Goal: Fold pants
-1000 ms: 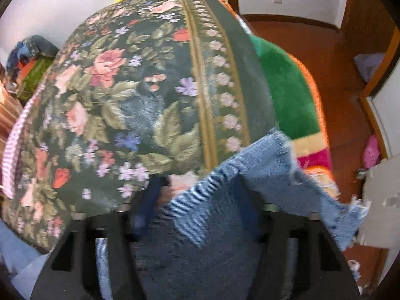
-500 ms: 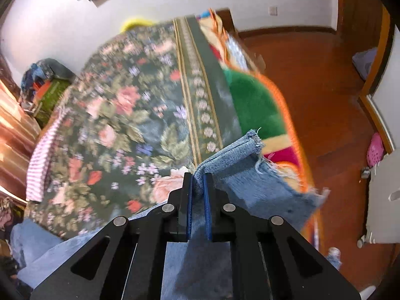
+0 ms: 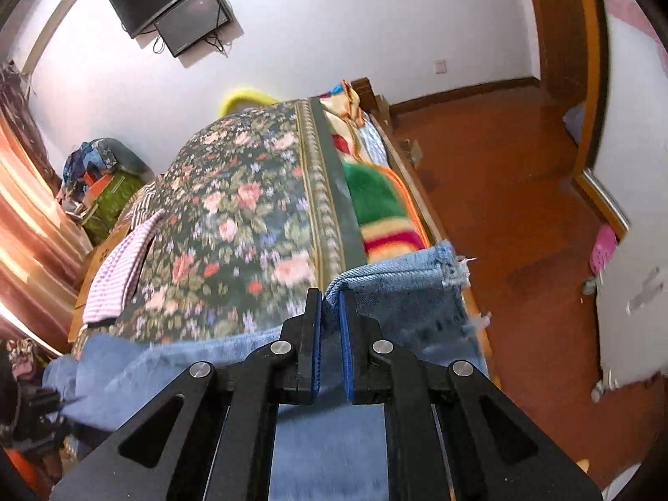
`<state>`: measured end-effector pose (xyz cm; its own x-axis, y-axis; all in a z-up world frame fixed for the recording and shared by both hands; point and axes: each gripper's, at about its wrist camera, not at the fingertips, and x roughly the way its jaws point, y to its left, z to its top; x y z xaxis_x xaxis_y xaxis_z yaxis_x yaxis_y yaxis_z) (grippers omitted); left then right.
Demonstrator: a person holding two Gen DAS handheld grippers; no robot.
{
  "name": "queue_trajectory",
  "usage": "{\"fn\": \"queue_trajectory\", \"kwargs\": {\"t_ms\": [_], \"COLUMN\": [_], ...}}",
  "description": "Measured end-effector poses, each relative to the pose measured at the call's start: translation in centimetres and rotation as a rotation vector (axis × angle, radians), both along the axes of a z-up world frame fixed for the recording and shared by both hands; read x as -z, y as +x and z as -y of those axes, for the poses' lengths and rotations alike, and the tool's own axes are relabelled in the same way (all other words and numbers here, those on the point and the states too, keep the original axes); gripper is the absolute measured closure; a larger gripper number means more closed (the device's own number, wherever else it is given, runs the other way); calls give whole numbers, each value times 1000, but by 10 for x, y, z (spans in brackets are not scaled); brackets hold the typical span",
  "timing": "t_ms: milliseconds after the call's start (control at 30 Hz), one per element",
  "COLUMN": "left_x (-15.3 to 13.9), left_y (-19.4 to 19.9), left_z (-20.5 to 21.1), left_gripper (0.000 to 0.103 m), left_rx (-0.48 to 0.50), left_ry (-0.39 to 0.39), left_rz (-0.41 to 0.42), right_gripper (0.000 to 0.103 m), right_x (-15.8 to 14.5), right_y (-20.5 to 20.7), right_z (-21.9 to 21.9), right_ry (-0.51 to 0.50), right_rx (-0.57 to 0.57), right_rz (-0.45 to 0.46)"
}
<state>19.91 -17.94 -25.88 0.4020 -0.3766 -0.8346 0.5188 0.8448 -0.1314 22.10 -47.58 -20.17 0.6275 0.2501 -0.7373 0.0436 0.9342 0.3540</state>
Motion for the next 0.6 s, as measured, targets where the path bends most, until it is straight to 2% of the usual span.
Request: {"fn": "queue_trajectory", "kwargs": {"t_ms": [267, 400, 467, 533, 567, 600], "left_x": [12, 16, 18, 19, 20, 20], "left_y": [-8, -8, -9, -10, -10, -10], "left_z": [5, 6, 6, 6, 6, 6], "left_gripper": [93, 93, 93, 93, 93, 93], "left_rx": [-9, -12, -13, -14, -15, -15], "left_ry": [32, 39, 46, 49, 49, 50], "left_rz": [5, -1, 0, 3, 5, 8], "right_gripper": [95, 91, 91, 86, 76, 61], "right_x": [48, 68, 71, 71, 69, 68], "right_y": [-62, -72, -72, -69, -67, -66], "right_z": [18, 22, 22, 23, 24, 25], "right_ry": [153, 237, 217, 203, 207, 209], "right_rx": [78, 105, 132, 145, 150, 161], "right_rz": [-74, -134, -155, -157, -152, -148]}}
